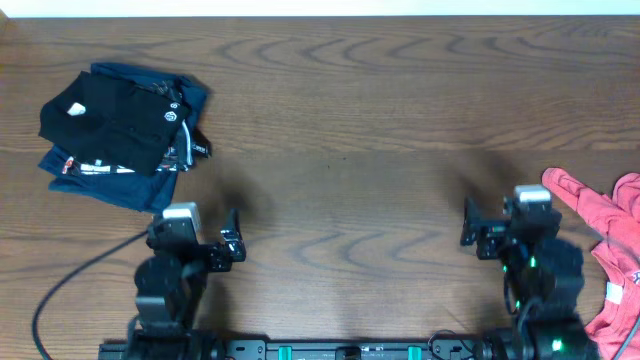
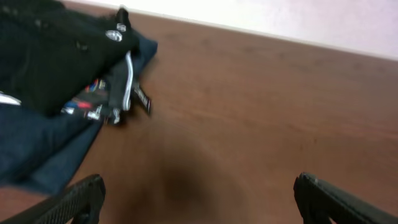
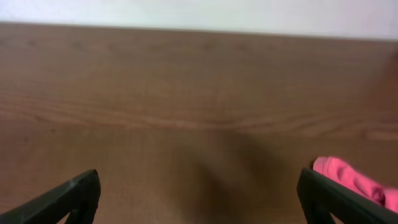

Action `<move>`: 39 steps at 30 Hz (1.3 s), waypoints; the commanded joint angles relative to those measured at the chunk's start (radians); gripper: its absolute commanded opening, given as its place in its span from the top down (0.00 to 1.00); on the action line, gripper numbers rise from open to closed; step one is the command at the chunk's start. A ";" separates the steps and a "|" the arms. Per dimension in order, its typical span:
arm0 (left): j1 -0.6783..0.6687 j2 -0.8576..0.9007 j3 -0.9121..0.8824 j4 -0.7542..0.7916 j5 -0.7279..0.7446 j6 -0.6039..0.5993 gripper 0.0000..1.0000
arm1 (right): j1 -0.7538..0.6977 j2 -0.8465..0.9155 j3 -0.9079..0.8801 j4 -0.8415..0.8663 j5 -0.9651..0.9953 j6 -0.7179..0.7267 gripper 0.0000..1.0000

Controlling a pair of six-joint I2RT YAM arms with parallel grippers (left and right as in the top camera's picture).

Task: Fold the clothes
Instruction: 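Reach the right gripper to the red T-shirt and grasp it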

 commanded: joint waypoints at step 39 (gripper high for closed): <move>0.005 0.518 0.431 -0.408 0.018 -0.014 0.02 | -0.437 1.388 0.497 0.129 0.320 0.180 0.99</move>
